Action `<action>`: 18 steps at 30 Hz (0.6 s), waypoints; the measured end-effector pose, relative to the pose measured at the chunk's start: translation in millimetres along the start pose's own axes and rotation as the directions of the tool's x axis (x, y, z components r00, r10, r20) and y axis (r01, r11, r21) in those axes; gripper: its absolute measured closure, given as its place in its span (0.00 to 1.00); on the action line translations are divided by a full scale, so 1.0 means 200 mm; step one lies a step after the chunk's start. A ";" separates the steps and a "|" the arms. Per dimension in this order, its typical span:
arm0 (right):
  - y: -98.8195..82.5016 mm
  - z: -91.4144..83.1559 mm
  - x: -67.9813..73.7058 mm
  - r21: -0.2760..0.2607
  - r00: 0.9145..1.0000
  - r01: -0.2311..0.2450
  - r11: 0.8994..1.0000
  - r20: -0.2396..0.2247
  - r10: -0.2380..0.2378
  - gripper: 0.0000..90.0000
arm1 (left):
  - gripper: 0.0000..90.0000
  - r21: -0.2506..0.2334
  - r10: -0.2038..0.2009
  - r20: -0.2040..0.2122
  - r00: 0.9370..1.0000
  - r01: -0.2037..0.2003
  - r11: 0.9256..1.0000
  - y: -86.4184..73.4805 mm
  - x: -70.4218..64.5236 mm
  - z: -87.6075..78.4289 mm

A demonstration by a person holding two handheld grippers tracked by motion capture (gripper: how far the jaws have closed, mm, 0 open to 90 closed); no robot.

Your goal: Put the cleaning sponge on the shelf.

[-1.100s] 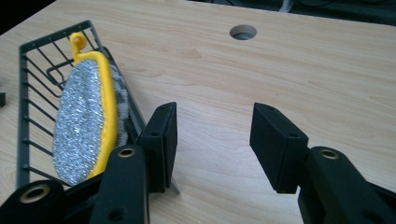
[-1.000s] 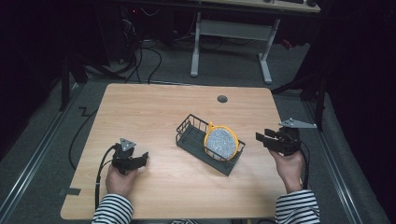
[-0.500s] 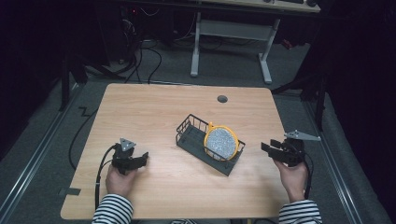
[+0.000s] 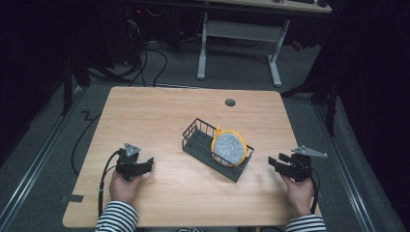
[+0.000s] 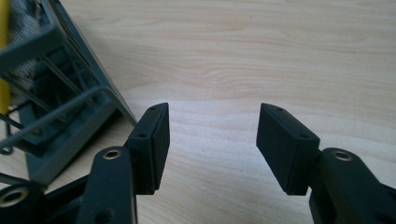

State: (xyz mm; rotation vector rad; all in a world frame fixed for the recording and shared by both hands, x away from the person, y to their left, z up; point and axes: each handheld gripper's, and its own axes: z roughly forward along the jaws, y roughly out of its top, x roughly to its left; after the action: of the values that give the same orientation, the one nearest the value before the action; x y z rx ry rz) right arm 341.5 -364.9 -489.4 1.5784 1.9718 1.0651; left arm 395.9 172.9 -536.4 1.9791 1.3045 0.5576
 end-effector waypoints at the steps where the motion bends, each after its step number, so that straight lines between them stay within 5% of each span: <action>1: -0.01 0.01 0.00 0.003 1.000 0.001 1.000 0.003 -0.001 0.49 | 0.32 0.000 0.000 0.000 1.000 0.000 1.000 0.00 0.00 0.00; 18: -0.17 0.11 0.03 0.019 0.998 0.007 1.000 0.069 -0.008 0.47 | 0.32 0.003 0.004 -0.003 1.000 -0.004 1.000 0.00 0.00 0.00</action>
State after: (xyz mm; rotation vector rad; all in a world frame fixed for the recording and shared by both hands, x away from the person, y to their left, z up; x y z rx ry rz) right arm 332.8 -355.7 -528.8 1.5947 1.9463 0.9781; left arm 395.7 172.6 -536.3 1.9845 1.3041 0.5608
